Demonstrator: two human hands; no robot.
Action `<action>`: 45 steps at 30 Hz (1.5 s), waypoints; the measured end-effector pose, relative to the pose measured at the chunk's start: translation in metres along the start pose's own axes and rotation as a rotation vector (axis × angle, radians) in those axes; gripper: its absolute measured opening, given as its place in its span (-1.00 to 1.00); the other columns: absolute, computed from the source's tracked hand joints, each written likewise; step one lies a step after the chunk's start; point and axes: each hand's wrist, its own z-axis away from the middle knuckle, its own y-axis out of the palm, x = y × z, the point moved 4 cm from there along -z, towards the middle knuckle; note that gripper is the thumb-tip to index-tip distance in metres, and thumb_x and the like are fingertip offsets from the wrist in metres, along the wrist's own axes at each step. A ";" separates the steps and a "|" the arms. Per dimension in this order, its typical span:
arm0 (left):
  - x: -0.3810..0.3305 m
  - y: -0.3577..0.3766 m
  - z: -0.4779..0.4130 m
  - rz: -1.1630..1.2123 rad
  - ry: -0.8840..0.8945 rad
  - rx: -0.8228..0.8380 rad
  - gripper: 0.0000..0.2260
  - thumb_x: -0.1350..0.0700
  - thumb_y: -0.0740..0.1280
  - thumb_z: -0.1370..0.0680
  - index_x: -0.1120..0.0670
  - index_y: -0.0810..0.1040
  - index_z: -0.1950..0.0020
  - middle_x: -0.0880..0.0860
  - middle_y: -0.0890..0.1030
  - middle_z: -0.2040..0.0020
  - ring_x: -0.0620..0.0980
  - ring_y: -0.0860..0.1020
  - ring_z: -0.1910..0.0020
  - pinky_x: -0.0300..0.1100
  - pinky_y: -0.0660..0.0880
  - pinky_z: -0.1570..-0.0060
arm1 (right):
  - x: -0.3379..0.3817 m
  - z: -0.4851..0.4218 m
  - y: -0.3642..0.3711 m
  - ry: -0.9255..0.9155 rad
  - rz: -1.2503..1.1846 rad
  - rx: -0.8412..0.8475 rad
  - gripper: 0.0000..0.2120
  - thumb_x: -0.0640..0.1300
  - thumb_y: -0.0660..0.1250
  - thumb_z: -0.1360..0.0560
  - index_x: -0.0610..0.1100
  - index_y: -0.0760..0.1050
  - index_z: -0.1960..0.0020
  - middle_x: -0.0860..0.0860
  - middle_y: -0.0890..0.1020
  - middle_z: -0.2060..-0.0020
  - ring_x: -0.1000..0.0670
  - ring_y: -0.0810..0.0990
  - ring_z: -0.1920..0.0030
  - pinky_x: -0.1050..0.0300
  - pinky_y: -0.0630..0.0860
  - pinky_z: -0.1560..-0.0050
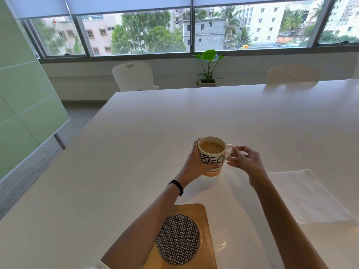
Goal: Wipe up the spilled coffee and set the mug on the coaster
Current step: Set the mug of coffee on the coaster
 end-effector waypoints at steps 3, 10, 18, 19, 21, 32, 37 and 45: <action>-0.001 -0.016 0.010 -0.025 -0.002 0.007 -0.21 0.24 0.54 -0.30 0.13 0.16 -0.38 0.11 0.41 -0.28 -0.01 0.43 -0.23 -0.09 0.47 -0.20 | 0.004 0.008 0.009 -0.014 0.020 0.036 -0.83 -0.13 0.29 -0.51 -0.21 0.48 -0.03 -0.17 0.65 0.16 -0.05 0.68 0.20 0.25 0.62 0.35; 0.001 -0.043 0.045 -0.067 0.009 -0.001 -0.25 0.19 0.54 -0.31 0.07 0.18 -0.38 -0.12 0.42 -0.19 -0.11 0.45 -0.19 -0.11 0.52 -0.13 | 0.008 0.034 0.025 -0.104 0.045 0.140 -0.91 -0.07 0.36 -0.43 -0.08 0.53 0.12 -0.06 0.70 0.24 -0.01 0.71 0.27 0.22 0.61 0.39; 0.000 -0.061 0.091 -0.083 -0.013 0.001 -0.32 0.13 0.54 -0.31 -0.15 0.23 -0.28 -0.30 0.43 -0.16 -0.42 0.45 -0.13 -0.49 0.49 0.04 | 0.002 0.071 0.032 -0.140 0.083 0.242 -0.81 0.05 0.38 -0.32 -0.06 0.59 0.16 0.06 0.73 0.31 -0.01 0.71 0.25 0.22 0.58 0.42; -0.001 -0.063 0.096 -0.078 -0.021 0.004 -0.33 0.11 0.54 -0.31 -0.19 0.24 -0.26 -0.31 0.42 -0.16 -0.42 0.45 -0.12 -0.49 0.48 0.05 | 0.003 0.076 0.032 -0.144 0.086 0.256 -0.81 0.05 0.38 -0.32 -0.05 0.59 0.18 0.05 0.73 0.31 -0.02 0.71 0.25 0.22 0.58 0.42; -0.005 -0.065 0.107 -0.062 -0.030 0.007 -0.34 0.05 0.55 -0.29 -0.23 0.26 -0.23 -0.33 0.43 -0.16 -0.41 0.46 -0.12 -0.49 0.49 0.04 | 0.003 0.084 0.033 -0.157 0.091 0.292 -0.81 0.05 0.39 -0.31 -0.06 0.59 0.19 0.03 0.73 0.31 -0.04 0.71 0.25 0.22 0.59 0.42; -0.008 -0.075 0.163 -0.024 -0.031 0.018 -0.28 -0.06 0.53 -0.20 -0.20 0.26 -0.26 -0.37 0.48 -0.15 -0.29 0.47 -0.19 -0.38 0.52 -0.01 | -0.006 0.117 0.045 -0.204 0.092 0.531 -0.89 -0.14 0.34 -0.36 -0.13 0.60 0.16 0.00 0.73 0.26 -0.07 0.71 0.25 0.22 0.62 0.36; -0.011 -0.072 0.173 -0.010 -0.007 0.043 -0.26 0.08 0.56 -0.25 -0.12 0.25 -0.31 -0.21 0.47 -0.22 -0.20 0.47 -0.23 -0.29 0.54 -0.05 | -0.007 0.119 0.039 -0.207 0.065 0.573 -0.90 -0.18 0.34 -0.36 -0.12 0.62 0.16 -0.07 0.73 0.25 -0.11 0.70 0.25 0.19 0.64 0.30; -0.011 -0.072 0.176 -0.001 -0.018 0.069 -0.26 0.01 0.56 -0.25 -0.19 0.25 -0.31 -0.32 0.46 -0.21 -0.21 0.45 -0.25 -0.34 0.53 -0.02 | -0.011 0.123 0.043 -0.169 0.049 0.629 -0.86 -0.18 0.34 -0.35 -0.17 0.61 0.13 -0.10 0.73 0.24 -0.16 0.69 0.20 0.15 0.64 0.24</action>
